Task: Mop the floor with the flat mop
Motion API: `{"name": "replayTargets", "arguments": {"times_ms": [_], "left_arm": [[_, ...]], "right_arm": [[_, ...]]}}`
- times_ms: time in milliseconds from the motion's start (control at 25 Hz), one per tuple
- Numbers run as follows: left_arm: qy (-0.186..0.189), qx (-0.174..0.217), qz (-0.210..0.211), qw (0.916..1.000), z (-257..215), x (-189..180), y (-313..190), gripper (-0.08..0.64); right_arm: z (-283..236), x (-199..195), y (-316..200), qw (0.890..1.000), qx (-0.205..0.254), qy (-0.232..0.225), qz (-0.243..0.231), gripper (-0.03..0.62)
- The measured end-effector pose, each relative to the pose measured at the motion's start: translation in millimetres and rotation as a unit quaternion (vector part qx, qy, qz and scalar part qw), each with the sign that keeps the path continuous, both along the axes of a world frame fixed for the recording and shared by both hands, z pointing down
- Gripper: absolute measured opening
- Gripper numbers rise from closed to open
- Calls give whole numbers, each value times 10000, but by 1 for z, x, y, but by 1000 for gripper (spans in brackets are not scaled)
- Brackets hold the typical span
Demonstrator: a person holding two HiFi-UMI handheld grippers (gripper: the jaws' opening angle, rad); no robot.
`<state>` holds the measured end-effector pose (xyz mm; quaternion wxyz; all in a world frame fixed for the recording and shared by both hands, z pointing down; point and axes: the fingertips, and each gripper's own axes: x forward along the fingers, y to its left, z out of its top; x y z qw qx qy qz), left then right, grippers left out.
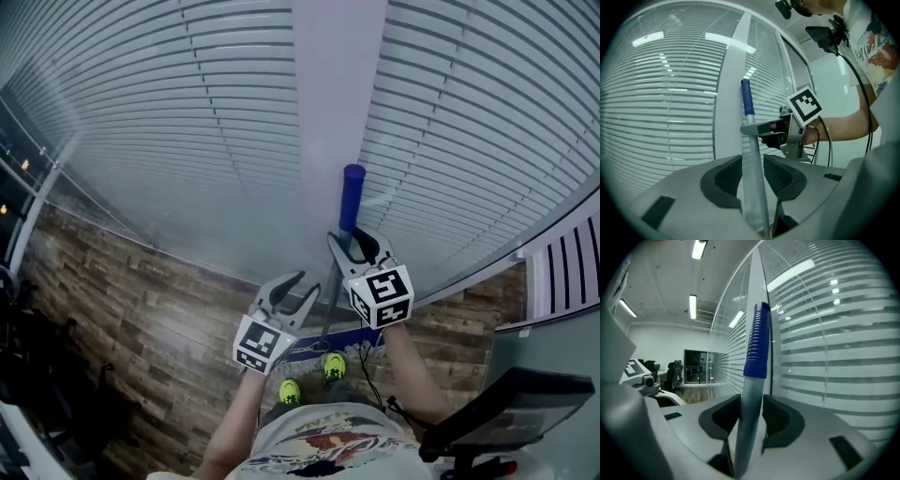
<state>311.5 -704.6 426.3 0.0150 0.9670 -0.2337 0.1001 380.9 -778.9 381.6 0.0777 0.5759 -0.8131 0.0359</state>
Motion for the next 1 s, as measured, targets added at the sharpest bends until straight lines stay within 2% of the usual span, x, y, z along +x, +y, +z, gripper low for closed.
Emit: {"name": "replayTargets", "arguments": {"times_ms": [40, 240, 320, 440, 600, 840, 1000], "left_arm": [[0, 18, -17, 10000, -2, -2, 1, 118], [227, 284, 57, 9993, -24, -19, 20, 118], [602, 511, 157, 9968, -44, -26, 34, 118], [1303, 886, 405, 9867, -85, -28, 61, 123], [1740, 1190, 774, 9744, -132, -53, 107, 174], [1823, 1714, 1181, 9610, -175, -66, 187, 199], [1154, 2182, 1417, 9586, -174, -50, 256, 204]], "right_arm": [[-1, -3, 1, 10000, 11, 13, -40, 137], [-7, -30, 31, 9996, 193, -152, -162, 127], [-7, -44, 50, 9993, 266, -131, -241, 127], [-5, -57, 83, 9988, 388, -154, -273, 124], [-16, -98, 141, 9979, 580, -196, -216, 121], [-17, -139, 234, 9975, 682, -42, -179, 118], [-13, -134, 300, 9976, 663, -32, -175, 118]]}}
